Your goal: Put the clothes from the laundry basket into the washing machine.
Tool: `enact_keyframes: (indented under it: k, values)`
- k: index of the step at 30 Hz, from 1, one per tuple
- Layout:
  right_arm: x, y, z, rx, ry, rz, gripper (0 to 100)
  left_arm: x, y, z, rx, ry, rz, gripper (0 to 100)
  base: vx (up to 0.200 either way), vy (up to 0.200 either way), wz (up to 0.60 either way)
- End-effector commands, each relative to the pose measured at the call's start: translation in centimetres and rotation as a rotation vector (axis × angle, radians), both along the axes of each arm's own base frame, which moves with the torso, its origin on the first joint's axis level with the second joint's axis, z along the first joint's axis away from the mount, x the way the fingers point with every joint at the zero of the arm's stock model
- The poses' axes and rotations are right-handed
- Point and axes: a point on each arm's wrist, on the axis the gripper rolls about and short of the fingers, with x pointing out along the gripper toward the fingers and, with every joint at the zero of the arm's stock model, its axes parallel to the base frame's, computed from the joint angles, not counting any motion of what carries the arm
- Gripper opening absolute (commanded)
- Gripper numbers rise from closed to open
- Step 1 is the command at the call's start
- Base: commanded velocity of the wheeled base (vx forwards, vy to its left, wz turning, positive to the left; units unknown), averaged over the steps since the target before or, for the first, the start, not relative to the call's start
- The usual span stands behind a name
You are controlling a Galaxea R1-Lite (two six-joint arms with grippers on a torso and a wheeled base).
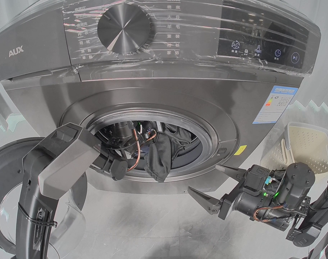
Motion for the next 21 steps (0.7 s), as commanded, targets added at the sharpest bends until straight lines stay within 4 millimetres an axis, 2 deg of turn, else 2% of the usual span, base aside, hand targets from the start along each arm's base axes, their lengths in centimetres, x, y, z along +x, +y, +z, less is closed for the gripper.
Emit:
enact_keyframes:
  k: [1,9,10,15,19,21]
  values:
    - [0.0,0.1,-0.1,-0.003,0.003,0.0,100,1.7,-0.7,-1.1,-0.015,-0.006,0.036,0,0.0,0.0,0.0]
    - [0.1,0.1,-0.1,-0.002,0.002,0.0,100,2.0,-0.4,-0.9,-0.022,-0.008,0.068,0,0.0,0.0,0.0]
    - [0.1,0.1,-0.1,-0.002,0.002,0.0,100,2.0,-0.3,-0.9,-0.021,0.007,0.081,100,0.0,0.0,0.0]
    - [0.1,0.1,-0.1,-0.002,0.002,0.002,100,0.9,-0.2,0.7,-0.063,0.068,0.087,100,0.0,0.0,0.0]
    - [0.1,0.1,-0.1,-0.003,0.003,0.002,100,-0.9,0.1,0.9,-0.021,0.165,0.07,100,0.0,0.0,0.0]
    - [0.1,0.1,-0.1,-0.003,0.003,0.002,100,-1.1,0.0,0.8,-0.015,0.175,0.066,100,0.0,0.0,0.0]
